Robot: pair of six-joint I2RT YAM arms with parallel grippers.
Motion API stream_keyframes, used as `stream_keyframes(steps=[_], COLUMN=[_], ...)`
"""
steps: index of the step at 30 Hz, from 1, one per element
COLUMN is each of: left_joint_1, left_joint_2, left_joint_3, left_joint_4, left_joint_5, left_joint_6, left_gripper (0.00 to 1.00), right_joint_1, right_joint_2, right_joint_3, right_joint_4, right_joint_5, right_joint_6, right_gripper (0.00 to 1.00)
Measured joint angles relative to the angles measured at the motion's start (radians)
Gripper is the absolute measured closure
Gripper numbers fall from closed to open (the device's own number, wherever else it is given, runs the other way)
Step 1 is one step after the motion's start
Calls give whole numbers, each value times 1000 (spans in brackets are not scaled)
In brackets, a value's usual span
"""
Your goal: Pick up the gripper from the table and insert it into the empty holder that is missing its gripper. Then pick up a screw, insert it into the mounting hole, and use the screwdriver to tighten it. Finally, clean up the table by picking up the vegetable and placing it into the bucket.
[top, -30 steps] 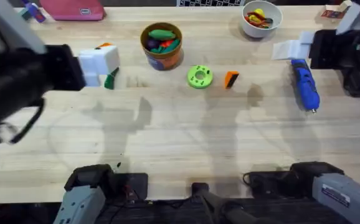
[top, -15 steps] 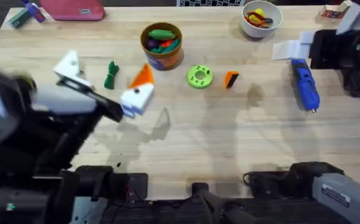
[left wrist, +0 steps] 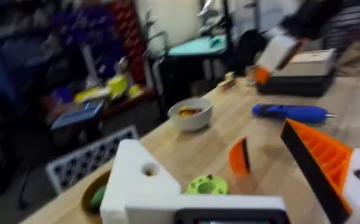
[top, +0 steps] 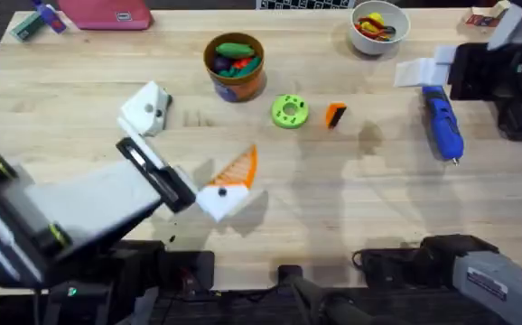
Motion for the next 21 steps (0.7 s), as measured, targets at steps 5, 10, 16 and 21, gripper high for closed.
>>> stream_keyframes(steps=[5, 10, 16, 21], left_joint_1=[-6, -10, -17, -17], left_joint_2=[0, 0, 0, 0], left_joint_3=[-67, -91, -91, -91], left_joint_4=[141, 95, -57, -205], left_joint_5=[163, 235, 305, 320], left_joint_6=[-37, -147, -226, -231], left_gripper=[14, 14, 15, 13], right_joint_1=[0, 0, 0, 0], right_joint_2=[0, 0, 0, 0], right_joint_3=[0, 0, 0, 0], right_joint_4=[0, 0, 0, 0], right_joint_5=[0, 0, 0, 0], right_joint_6=[0, 0, 0, 0], right_gripper=[8, 9, 9, 9])
